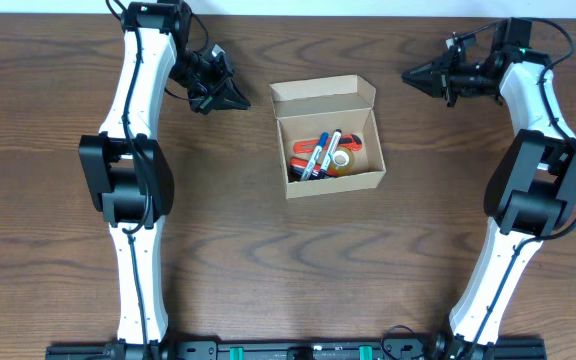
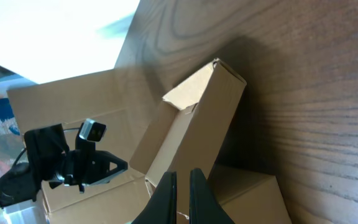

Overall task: Pack container
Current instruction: 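Move both grippers to the box lid flaps on either side, then push the lid flap over with both grippers to close the box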

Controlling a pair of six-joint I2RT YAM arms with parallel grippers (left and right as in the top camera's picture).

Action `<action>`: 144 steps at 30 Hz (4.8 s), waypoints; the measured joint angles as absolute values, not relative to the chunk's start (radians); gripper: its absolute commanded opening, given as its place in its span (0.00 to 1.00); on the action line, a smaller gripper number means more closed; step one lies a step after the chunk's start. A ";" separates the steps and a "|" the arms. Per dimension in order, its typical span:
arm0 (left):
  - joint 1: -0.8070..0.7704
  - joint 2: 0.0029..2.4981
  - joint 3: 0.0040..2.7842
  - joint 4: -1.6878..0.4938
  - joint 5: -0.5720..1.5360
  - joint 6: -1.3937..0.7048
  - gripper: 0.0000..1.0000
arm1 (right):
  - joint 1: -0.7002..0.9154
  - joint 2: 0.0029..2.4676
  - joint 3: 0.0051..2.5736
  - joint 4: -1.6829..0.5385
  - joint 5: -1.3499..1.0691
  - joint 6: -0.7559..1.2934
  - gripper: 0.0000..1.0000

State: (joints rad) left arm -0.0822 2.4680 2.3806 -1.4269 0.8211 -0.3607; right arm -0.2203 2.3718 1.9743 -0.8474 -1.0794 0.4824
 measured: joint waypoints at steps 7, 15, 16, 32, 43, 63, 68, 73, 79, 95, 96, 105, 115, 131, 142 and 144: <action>-0.082 2.491 2.381 -1.380 0.910 -0.358 0.06 | -0.220 2.372 1.967 -0.851 -1.082 0.482 0.02; -0.082 2.588 2.381 -1.360 1.046 -0.358 0.06 | -0.220 2.372 1.934 -0.852 -1.084 0.482 0.02; -0.082 2.604 2.381 -1.360 1.059 -0.358 0.06 | -0.220 2.372 1.934 -0.852 -1.084 0.482 0.02; -0.079 2.659 2.370 -1.318 1.122 -0.363 0.06 | -0.220 2.372 1.804 -0.751 -1.107 0.496 0.01; -0.079 2.659 2.359 -1.275 1.128 -0.387 0.06 | -0.178 2.372 1.784 -0.704 -1.126 0.542 0.02; -0.099 2.688 2.335 -1.254 1.171 -0.393 0.06 | -0.146 2.372 1.732 -0.602 -1.102 0.598 0.02; -0.124 2.732 2.333 -1.249 1.182 -0.389 0.06 | -0.146 2.372 1.664 -0.523 -1.106 0.624 0.02; -0.126 2.732 2.333 -1.247 1.190 -0.390 0.06 | -0.146 2.372 1.650 -0.466 -1.114 0.653 0.01; -0.126 2.732 2.333 -1.245 1.191 -0.390 0.06 | -0.133 2.372 1.650 -0.416 -1.138 0.690 0.01; -0.137 2.732 2.333 -1.244 1.209 -0.392 0.06 | -0.088 2.372 1.650 -0.407 -1.153 0.715 0.02; -0.139 2.732 2.333 -1.244 1.209 -0.392 0.06 | -0.088 2.372 1.649 -0.406 -1.153 0.715 0.02; -0.147 2.732 2.333 -1.200 1.225 -0.392 0.06 | -0.087 2.372 1.647 -0.362 -1.153 0.714 0.02; -0.147 2.732 2.333 -1.104 1.276 -0.393 0.06 | -0.088 2.372 1.646 -0.312 -1.153 0.712 0.02; -0.147 2.732 2.333 -0.855 1.385 -0.475 0.06 | -0.096 2.372 1.646 -0.286 -1.155 0.712 0.02; -0.147 2.732 2.333 -0.773 1.439 -0.528 0.06 | -0.105 2.372 1.644 -0.179 -1.208 0.715 0.01; -0.147 2.732 2.333 -0.760 1.442 -0.528 0.06 | -0.109 2.372 1.642 -0.148 -1.223 0.719 0.01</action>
